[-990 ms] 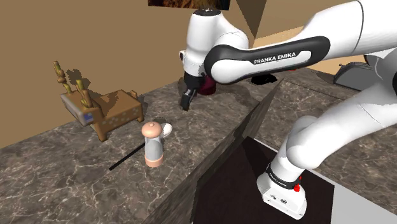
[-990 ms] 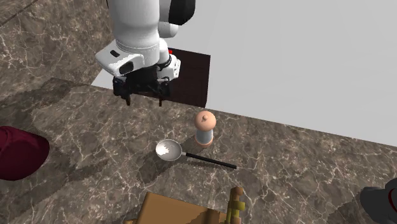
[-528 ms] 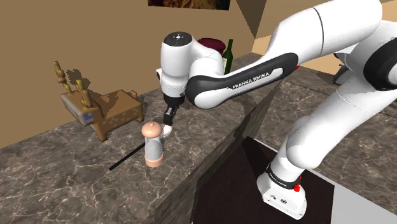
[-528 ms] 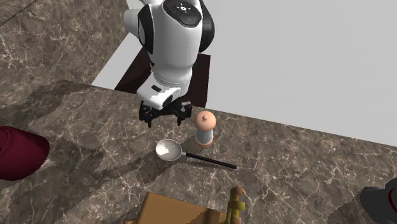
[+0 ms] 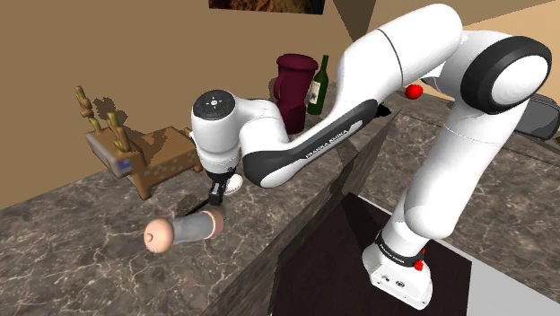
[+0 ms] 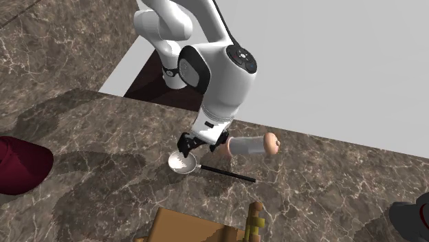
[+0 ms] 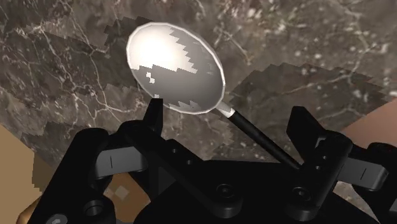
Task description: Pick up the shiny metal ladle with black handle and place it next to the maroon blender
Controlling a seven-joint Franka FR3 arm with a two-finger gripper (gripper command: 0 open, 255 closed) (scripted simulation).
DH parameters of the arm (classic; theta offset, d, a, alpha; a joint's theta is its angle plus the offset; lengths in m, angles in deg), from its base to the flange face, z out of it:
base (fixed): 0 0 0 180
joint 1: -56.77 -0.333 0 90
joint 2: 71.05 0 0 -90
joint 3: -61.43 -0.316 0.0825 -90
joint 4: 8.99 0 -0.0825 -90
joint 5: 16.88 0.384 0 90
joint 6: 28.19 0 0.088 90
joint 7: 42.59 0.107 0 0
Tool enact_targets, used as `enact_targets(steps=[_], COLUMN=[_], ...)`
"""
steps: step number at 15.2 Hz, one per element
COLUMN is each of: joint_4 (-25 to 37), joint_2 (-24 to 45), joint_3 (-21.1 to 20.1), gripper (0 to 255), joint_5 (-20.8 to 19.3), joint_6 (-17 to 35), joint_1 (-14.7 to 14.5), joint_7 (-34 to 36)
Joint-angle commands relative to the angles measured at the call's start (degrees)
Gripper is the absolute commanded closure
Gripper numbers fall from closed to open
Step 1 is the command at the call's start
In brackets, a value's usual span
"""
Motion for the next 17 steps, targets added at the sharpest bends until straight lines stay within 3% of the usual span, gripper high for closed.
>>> enact_targets(steps=[1,6,14,15,17], joint_4=[0.0,-0.8,-0.8,-0.8,-0.8], joint_2=[1.6,4.7,4.7,4.7,4.7], joint_3=[0.2,1.2,1.3,1.3,1.3], gripper=[0,0,0,255,255], joint_5=[-1.9,-5.5,-5.5,-5.5,-5.5], joint_6=[1.0,3.8,3.8,3.8,3.8], joint_1=[0.0,0.3,0.3,0.3,0.3], joint_7=[1.1,3.3,3.3,3.3,3.3])
